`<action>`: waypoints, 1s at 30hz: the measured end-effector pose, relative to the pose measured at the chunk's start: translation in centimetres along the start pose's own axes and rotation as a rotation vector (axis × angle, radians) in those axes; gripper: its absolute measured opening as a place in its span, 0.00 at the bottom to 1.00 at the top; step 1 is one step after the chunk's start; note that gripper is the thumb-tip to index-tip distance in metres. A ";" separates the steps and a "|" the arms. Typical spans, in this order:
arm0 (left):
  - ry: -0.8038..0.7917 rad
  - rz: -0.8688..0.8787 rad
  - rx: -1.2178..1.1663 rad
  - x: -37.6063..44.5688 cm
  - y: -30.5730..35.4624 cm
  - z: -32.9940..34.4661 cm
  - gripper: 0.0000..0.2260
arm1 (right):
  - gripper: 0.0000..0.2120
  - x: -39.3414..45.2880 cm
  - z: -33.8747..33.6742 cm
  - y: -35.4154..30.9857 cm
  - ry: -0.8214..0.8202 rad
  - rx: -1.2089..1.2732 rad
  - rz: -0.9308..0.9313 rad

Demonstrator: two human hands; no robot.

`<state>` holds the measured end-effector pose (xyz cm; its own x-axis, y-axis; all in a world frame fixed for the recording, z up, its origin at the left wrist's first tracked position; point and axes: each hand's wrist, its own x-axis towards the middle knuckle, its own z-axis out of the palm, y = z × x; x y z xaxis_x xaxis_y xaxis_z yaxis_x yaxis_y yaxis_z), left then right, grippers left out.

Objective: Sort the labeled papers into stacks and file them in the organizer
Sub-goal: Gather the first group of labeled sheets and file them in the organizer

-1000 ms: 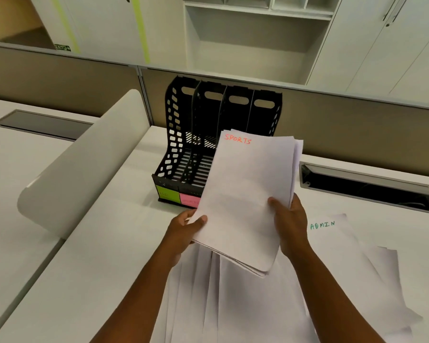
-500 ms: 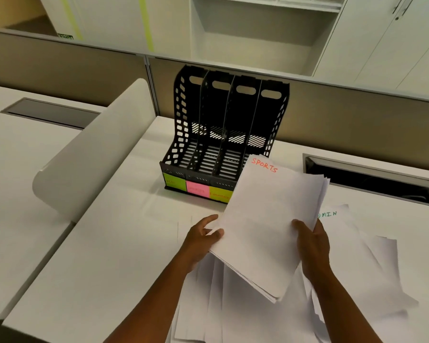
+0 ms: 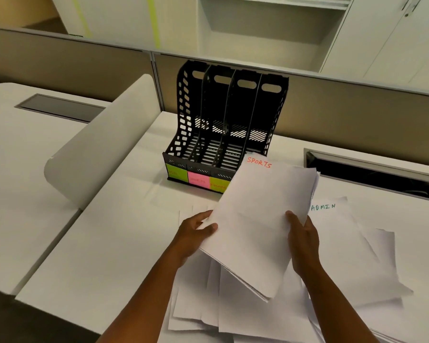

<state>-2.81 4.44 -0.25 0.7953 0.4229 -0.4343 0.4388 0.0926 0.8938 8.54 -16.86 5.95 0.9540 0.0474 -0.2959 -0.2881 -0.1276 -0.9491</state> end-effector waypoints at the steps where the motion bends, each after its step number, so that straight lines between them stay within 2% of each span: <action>1: 0.014 -0.006 -0.046 0.1 0.0 -0.4 0.22 | 0.15 0.0 0.4 -0.1 0.000 -0.013 -0.014; 7: 0.132 -0.053 -0.264 2.3 0.4 -2.9 0.14 | 0.14 -0.1 3.8 -1.9 0.020 -0.160 -0.090; 13: 0.181 -0.109 -0.315 4.8 0.4 -6.7 0.12 | 0.10 0.0 8.1 -6.2 -0.089 -0.450 -0.200; 17: 0.176 -0.126 -0.382 6.3 1.5 -8.0 0.09 | 0.08 0.2 12.1 -9.1 -0.019 -0.448 -0.344; 25: 0.196 -0.161 -0.415 9.2 2.7 -9.3 0.15 | 0.07 2.9 18.0 -14.1 0.124 -0.570 -0.619; 30: 0.163 -0.143 -0.437 10.6 3.5 -9.7 0.11 | 0.07 4.1 19.3 -18.2 0.266 -0.629 -0.754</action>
<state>3.15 17.97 -0.63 0.6487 0.5112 -0.5638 0.2939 0.5150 0.8052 16.08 4.76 19.93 0.8785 0.1191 0.4627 0.4192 -0.6569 -0.6267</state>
